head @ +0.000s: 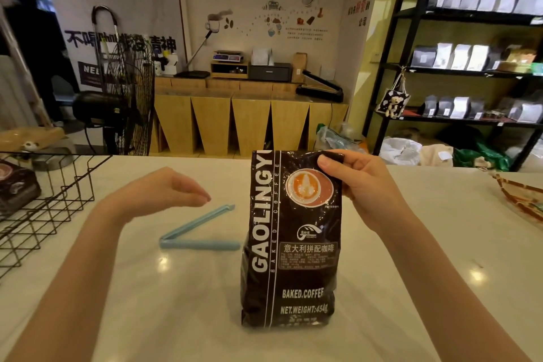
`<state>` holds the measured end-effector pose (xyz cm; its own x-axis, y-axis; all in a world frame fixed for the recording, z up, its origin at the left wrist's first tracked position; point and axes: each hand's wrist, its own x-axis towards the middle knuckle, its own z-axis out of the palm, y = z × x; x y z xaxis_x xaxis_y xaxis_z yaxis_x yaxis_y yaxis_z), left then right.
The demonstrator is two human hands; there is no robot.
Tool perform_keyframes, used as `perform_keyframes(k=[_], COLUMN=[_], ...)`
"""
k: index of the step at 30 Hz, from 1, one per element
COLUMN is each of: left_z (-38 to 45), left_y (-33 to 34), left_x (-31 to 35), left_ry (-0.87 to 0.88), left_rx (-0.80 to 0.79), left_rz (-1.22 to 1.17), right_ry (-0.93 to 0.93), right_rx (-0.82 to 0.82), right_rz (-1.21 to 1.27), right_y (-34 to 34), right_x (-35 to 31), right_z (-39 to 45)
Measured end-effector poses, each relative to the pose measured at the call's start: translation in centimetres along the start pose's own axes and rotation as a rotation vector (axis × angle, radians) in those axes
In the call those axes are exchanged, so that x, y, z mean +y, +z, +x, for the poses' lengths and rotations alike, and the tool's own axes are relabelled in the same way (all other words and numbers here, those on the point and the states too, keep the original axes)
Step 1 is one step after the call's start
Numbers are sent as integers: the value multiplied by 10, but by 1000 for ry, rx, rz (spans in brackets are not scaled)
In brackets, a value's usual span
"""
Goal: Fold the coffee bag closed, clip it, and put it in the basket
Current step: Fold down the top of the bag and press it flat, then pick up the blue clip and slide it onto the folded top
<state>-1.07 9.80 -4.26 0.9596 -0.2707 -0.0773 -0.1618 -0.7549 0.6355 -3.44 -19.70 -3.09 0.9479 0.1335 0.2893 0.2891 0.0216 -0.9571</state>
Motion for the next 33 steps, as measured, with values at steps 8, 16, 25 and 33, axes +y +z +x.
perform_keyframes(k=[8,16,25,33], left_z=[27,35,-5,-26], left_y=[18,34,4,11], left_x=[-55,-52,23,70], left_ry=[-317,-178,216,434], left_rx=[-146,4,277,333], left_rz=[441,303,-621,-487], right_ry=[30,25,27,16], right_rx=[17,21,10,11], right_rz=[13,11,-1,3], right_y=[0,1,-1,1], right_x=[3,4,4,2], right_z=[0,1,1,-1])
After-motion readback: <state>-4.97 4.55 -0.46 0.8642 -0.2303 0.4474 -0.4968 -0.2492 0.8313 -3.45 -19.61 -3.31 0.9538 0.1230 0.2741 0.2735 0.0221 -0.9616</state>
